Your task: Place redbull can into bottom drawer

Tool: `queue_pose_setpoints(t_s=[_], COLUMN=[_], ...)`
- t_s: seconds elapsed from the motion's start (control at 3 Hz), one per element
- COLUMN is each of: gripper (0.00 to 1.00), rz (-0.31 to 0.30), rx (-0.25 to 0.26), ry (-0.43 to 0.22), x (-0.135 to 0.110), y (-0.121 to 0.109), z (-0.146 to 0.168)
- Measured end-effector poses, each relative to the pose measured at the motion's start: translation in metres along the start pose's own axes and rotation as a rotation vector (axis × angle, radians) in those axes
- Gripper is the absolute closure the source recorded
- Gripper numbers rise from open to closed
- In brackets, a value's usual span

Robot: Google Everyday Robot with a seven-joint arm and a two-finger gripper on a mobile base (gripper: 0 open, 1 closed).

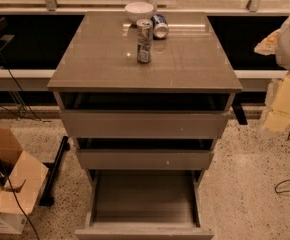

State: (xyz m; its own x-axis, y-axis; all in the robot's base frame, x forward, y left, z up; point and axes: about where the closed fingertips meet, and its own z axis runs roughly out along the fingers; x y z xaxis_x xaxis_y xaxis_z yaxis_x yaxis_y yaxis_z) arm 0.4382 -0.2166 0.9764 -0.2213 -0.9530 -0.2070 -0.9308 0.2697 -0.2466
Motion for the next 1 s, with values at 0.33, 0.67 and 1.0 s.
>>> queue_pose_setpoints(t_s=[0.33, 0.67, 1.0], gripper=[0.00, 0.00, 0.00], rz=[0.000, 0.022, 0.060], rx=[0.000, 0.010, 0.012], ry=[0.000, -0.062, -0.167], x=[0.000, -0.006, -0.019], y=[0.000, -0.007, -0.023], z=[0.000, 0.006, 0.019])
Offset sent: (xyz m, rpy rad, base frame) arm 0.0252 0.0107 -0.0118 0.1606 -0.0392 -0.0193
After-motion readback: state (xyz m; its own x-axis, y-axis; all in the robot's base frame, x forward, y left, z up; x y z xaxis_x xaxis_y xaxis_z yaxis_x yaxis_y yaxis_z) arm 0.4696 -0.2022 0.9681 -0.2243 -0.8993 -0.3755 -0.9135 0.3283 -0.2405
